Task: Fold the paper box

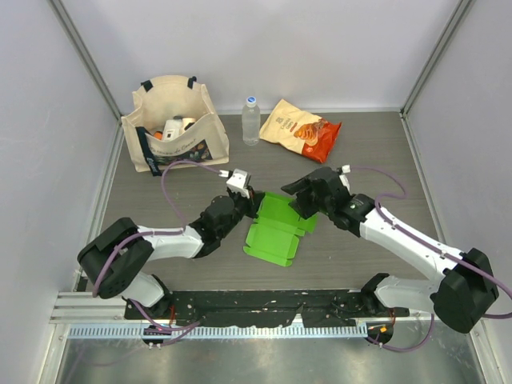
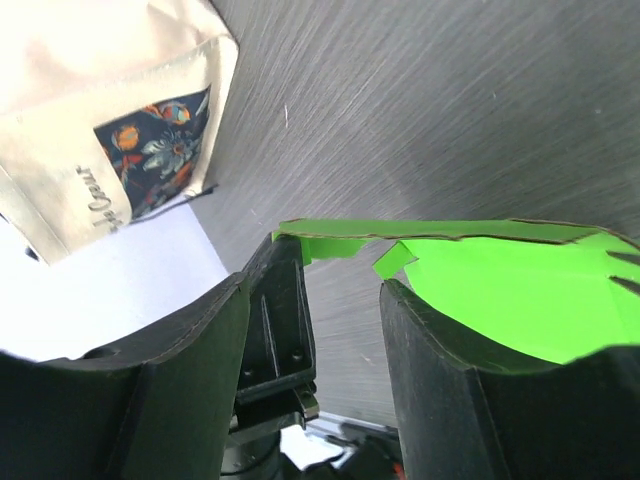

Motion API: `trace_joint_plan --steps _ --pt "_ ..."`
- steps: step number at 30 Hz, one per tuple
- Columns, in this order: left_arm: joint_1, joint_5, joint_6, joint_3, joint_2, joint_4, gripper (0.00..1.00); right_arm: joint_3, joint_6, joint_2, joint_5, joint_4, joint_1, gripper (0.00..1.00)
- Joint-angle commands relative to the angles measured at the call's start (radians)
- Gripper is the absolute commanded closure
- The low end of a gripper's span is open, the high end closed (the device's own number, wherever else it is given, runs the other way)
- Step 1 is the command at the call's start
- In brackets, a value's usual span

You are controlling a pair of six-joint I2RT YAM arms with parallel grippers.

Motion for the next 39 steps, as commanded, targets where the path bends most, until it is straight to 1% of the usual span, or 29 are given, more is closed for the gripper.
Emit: trace_joint_plan --steps 1,2,4,5,11,16,20,26,32,37,39 --pt "-0.009 -0.062 0.002 -0.031 -0.026 0.110 1.00 -0.098 0.314 -0.054 -0.008 0.120 -0.025 0.41" --pt "-0.009 -0.055 0.010 -0.034 -0.026 0.113 1.00 -0.120 0.341 -0.057 -0.013 0.158 -0.031 0.44" --pt "-0.017 -0.052 0.035 -0.035 -0.033 0.115 1.00 -0.167 0.410 -0.067 -0.015 0.185 -0.039 0.45" --pt "-0.020 -0.052 0.041 -0.037 -0.035 0.115 1.00 -0.176 0.424 -0.069 -0.022 0.212 -0.041 0.45" --pt "-0.041 -0.055 0.085 -0.038 -0.030 0.125 1.00 -0.187 0.493 -0.039 -0.047 0.252 -0.044 0.49" --pt "-0.052 -0.069 0.104 -0.048 -0.029 0.148 1.00 -0.193 0.527 -0.020 -0.048 0.265 -0.044 0.55" --pt "-0.053 -0.077 0.117 -0.055 -0.035 0.162 1.00 -0.204 0.534 -0.020 -0.055 0.265 -0.045 0.55" --pt "-0.056 -0.086 0.144 -0.064 -0.044 0.185 1.00 -0.272 0.574 -0.035 -0.067 0.289 -0.044 0.55" --pt "-0.069 -0.080 0.160 -0.069 -0.050 0.194 1.00 -0.282 0.581 -0.028 -0.073 0.314 -0.048 0.55" --pt "-0.076 -0.083 0.167 -0.075 -0.050 0.193 1.00 -0.275 0.579 -0.020 -0.074 0.337 -0.050 0.62" --pt "-0.076 -0.083 0.167 -0.078 -0.053 0.194 1.00 -0.278 0.579 -0.020 -0.073 0.344 -0.050 0.67"
